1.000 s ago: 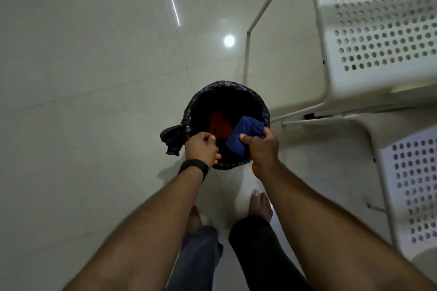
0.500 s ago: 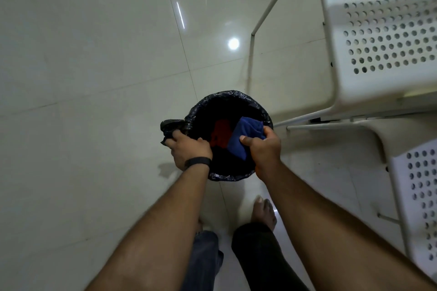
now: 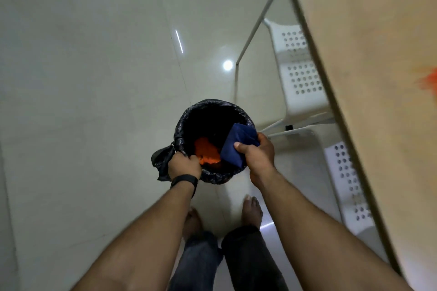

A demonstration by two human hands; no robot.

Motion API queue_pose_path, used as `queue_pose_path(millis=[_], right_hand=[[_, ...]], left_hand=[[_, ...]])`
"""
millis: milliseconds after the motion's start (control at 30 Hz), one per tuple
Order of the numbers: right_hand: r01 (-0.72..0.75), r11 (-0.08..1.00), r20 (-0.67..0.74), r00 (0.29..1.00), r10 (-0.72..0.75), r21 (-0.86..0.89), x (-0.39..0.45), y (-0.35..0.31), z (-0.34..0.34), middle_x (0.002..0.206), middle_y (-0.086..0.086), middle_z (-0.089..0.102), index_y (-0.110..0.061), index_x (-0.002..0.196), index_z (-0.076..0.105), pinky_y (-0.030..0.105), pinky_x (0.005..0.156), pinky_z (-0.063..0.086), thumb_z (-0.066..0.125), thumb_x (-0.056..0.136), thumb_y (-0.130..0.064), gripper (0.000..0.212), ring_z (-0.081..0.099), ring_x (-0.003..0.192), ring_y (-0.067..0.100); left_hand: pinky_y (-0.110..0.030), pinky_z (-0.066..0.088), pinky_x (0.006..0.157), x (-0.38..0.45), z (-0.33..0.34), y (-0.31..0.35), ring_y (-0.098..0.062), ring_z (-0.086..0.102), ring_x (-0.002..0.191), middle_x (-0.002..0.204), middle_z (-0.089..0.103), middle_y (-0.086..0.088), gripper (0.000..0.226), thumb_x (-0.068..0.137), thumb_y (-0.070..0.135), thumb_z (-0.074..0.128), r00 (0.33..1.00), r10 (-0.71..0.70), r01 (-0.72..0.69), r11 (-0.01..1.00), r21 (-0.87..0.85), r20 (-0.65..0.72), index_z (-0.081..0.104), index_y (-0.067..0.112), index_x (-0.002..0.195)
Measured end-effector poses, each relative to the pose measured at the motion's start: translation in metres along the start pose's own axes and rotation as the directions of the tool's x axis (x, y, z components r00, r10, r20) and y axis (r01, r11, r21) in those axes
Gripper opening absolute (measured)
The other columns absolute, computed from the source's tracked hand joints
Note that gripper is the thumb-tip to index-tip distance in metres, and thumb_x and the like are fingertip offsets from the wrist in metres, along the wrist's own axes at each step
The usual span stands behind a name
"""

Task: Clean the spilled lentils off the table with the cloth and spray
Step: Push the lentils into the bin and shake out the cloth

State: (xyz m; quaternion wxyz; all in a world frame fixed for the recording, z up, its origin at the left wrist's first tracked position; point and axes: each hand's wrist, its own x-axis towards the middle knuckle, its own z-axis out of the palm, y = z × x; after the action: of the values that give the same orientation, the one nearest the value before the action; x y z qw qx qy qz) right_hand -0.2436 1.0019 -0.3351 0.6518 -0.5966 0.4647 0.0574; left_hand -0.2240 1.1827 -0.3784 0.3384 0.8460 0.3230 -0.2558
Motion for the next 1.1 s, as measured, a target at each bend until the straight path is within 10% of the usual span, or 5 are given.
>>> queue_pose_path(millis=[400,700,1100], right_hand=[[0.189,0.98,0.068,0.979,-0.192,0.056,-0.164,-0.167,-0.094,0.106,0.012,0.076,-0.012,0.107,0.068,0.046,0.086,0.061,0.08,0.078,0.009,0.039,0.072,0.093,0.024],[0.231,0.962,0.039,0.97,-0.239,0.143,-0.174,-0.217,-0.162,0.096,0.006,0.073,-0.008,0.107,0.067,0.029,0.071,0.058,0.078,0.079,0.012,0.036,0.068,0.08,0.015],[0.332,0.931,-0.078,0.935,-0.346,-0.154,-0.147,-0.247,-0.278,0.108,0.0,0.074,-0.022,0.117,0.071,0.034,0.085,0.058,0.075,0.084,-0.005,0.037,0.069,0.097,0.017]], left_hand=[[-0.034,0.042,0.075,-0.186,-0.121,0.109,-0.03,0.054,0.081,0.086,0.057,-0.012,0.009,0.096,0.009,0.059,0.98,0.183,-0.188,0.98,-0.064,-0.071,0.056,0.004,0.089],[-0.037,0.047,0.078,-0.238,-0.116,0.137,-0.032,0.056,0.083,0.089,0.061,-0.013,0.005,0.095,0.008,0.059,0.98,0.174,-0.183,0.978,-0.098,-0.101,0.059,0.006,0.091],[-0.038,0.046,0.081,-0.283,-0.093,0.154,-0.041,0.064,0.099,0.102,0.066,-0.023,0.016,0.095,0.008,0.058,0.985,0.115,-0.127,0.988,-0.091,-0.13,0.065,-0.002,0.106]])
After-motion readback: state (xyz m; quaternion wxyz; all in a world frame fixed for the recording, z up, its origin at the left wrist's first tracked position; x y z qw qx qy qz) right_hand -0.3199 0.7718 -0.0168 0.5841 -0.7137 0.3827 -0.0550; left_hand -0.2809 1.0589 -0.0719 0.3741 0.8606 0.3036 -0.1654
